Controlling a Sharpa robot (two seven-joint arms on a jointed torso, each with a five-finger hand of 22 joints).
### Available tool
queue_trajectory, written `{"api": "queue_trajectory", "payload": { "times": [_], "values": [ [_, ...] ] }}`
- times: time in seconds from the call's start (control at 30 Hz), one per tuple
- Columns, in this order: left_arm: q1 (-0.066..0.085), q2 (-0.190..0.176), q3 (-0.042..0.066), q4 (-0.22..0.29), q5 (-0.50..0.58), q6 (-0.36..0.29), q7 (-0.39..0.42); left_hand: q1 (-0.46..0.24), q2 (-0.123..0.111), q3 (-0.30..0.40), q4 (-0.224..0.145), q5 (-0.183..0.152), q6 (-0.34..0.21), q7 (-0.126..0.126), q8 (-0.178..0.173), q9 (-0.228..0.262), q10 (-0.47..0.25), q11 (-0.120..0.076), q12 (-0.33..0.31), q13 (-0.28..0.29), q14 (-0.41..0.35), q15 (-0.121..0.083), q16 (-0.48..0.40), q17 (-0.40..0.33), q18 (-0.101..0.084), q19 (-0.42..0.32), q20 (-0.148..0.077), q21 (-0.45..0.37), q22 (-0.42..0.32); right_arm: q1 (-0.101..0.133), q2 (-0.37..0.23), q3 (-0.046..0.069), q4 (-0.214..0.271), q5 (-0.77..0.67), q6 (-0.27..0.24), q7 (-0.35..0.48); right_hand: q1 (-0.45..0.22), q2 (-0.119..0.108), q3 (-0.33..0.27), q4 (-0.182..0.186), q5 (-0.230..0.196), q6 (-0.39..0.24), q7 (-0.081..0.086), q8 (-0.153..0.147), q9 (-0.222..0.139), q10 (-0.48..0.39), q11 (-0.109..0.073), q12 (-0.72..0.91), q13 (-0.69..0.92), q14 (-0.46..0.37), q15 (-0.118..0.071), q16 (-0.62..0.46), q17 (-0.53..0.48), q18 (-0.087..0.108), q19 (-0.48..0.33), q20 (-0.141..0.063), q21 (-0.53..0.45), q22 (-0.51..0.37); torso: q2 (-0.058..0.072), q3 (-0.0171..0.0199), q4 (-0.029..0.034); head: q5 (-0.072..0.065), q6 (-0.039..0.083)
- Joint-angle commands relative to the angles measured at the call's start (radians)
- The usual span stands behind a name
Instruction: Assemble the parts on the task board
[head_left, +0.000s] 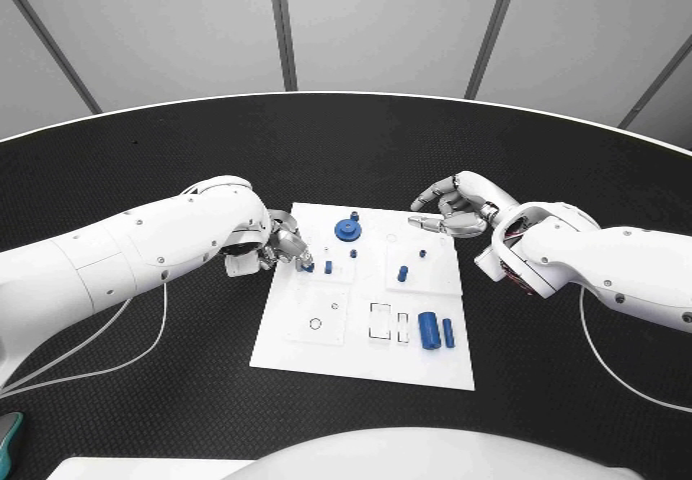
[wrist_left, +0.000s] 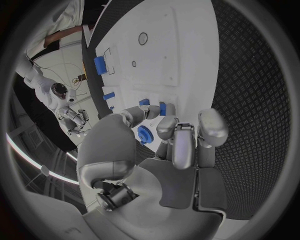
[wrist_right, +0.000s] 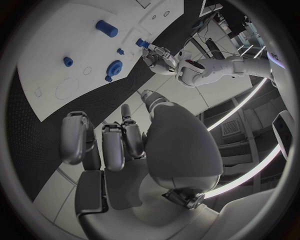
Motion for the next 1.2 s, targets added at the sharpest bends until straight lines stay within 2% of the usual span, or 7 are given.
{"api": "queue_trajectory", "payload": {
  "times": [0.03, 0.43, 0.6, 1.2],
  "values": [
    [0.0, 0.0, 0.0, 0.0, 0.0, 0.001, 0.0, -0.002, 0.006, 0.083, -0.082, 0.006, 0.054, -0.045, 0.004, 0.001, 0.017, -0.011, -0.001, 0.001, 0.06, -0.007, 0.003, 0.111, -0.005, 0.002, -0.006, 0.005, 0.002, 0.0, 0.0, 0.0, 0.0, 0.0, 0.0, 0.0, -0.005, -0.001, 0.008, 0.001, 0.005, -0.004, -0.002, 0.006, -0.001, 0.003, -0.001, 0.001, 0.089, 0.075, -0.007, -0.004, 0.112, 0.012, 0.0, -0.008, -0.004, 0.012, 0.0, 0.0002, 0.0001, 0.0, 0.0],
    [0.0, 0.002, 0.0, -0.001, 0.0, 0.009, -0.002, -0.003, 0.005, 0.083, -0.083, 0.01, 0.055, -0.046, 0.005, 0.001, 0.016, -0.011, -0.002, -0.001, 0.06, -0.007, 0.003, 0.11, -0.004, 0.002, -0.006, 0.005, 0.0, 0.0, 0.0, 0.0, 0.0, 0.0, 0.0, 0.0, -0.005, -0.001, 0.008, 0.001, 0.005, -0.004, -0.002, 0.006, -0.001, 0.003, -0.001, 0.001, 0.089, 0.075, -0.007, -0.004, 0.112, 0.012, 0.0, -0.008, -0.004, 0.012, 0.0, -0.0005, 0.0002, 0.0, -0.001],
    [0.0, 0.005, 0.0, -0.006, 0.0, 0.015, -0.003, -0.004, 0.005, 0.083, -0.083, 0.012, 0.055, -0.046, 0.005, 0.001, 0.017, -0.011, -0.002, -0.001, 0.06, -0.007, 0.003, 0.111, -0.004, 0.002, -0.006, 0.005, 0.001, 0.0, 0.0, 0.0, 0.001, 0.0, 0.0, 0.0, -0.005, -0.001, 0.008, 0.001, 0.005, -0.004, -0.002, 0.006, -0.001, 0.003, -0.001, 0.001, 0.089, 0.075, -0.007, -0.004, 0.112, 0.012, 0.0, -0.008, -0.004, 0.012, 0.0, 0.0006, 0.0001, -0.001, -0.001],
    [0.0, 0.018, 0.0, -0.028, 0.0, 0.031, -0.004, -0.005, 0.005, 0.083, -0.084, 0.014, 0.056, -0.046, 0.005, 0.001, 0.017, -0.012, -0.003, -0.002, 0.06, -0.008, 0.003, 0.11, -0.004, 0.002, -0.006, 0.005, 0.001, 0.0, -0.001, 0.0, 0.002, 0.0, 0.0, 0.0, -0.005, -0.001, 0.008, 0.001, 0.005, -0.004, -0.002, 0.006, -0.001, 0.003, -0.001, 0.001, 0.089, 0.075, -0.007, -0.004, 0.112, 0.012, 0.0, -0.008, -0.004, 0.012, 0.001, 0.0006, -0.0004, -0.003, -0.005]
  ]
}}
